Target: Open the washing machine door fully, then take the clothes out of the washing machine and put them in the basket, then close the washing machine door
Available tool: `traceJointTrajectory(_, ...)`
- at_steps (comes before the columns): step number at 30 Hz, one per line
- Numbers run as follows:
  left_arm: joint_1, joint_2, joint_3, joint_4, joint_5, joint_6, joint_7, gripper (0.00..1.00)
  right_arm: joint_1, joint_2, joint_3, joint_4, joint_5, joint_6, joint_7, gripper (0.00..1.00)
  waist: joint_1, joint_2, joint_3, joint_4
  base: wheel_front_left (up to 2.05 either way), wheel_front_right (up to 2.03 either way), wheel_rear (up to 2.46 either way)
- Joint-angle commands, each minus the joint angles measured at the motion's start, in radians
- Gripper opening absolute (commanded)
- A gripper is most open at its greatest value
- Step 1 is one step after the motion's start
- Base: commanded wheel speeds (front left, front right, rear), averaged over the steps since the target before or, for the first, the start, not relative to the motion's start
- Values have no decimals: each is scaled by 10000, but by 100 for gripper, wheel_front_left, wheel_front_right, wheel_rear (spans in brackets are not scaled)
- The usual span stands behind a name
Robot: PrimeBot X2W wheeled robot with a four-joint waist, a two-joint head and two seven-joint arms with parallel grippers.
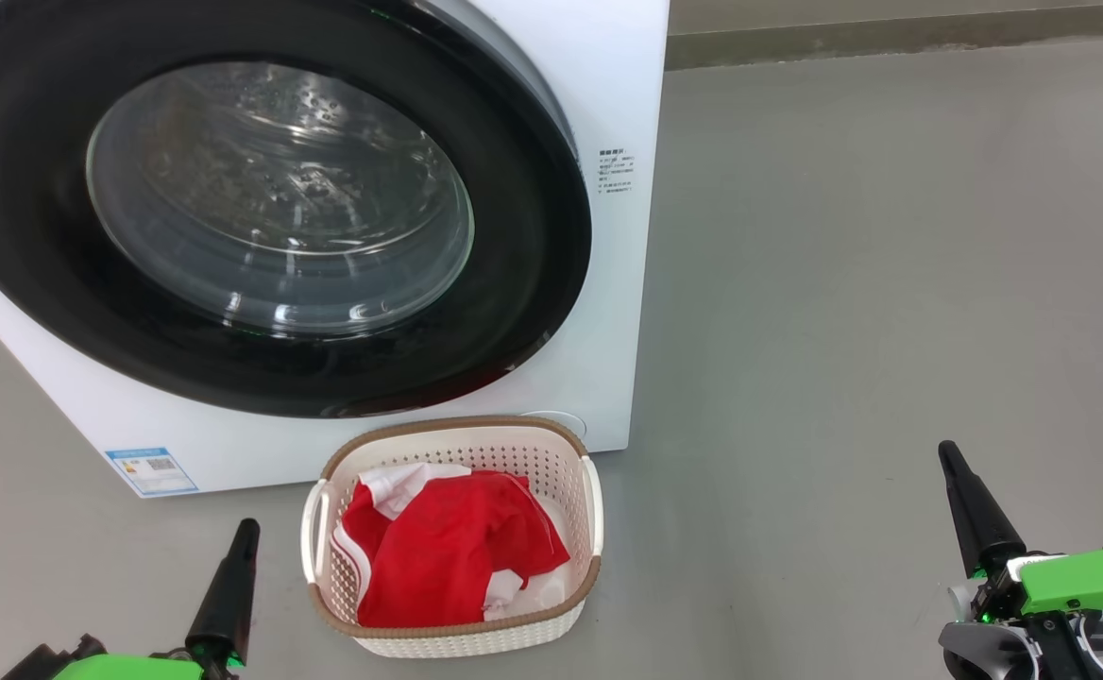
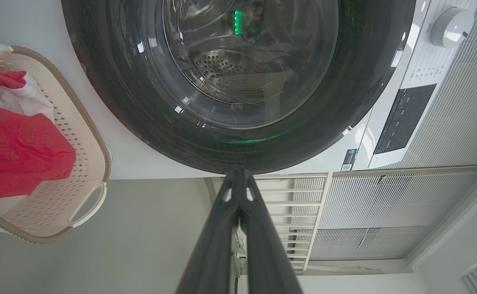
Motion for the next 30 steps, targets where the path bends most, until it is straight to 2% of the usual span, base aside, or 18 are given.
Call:
traceJointTrajectory(1,-393,102,349,-209,-71,-71,34,0,-429,-135,165,-295,0,6,59,0,0,0,0,0,0,0,0)
traceJointTrajectory(30,-393,102,348,-209,-71,-71,34,0,-429,-135,166,-295,0,6,59,0,0,0,0,0,0,0,0)
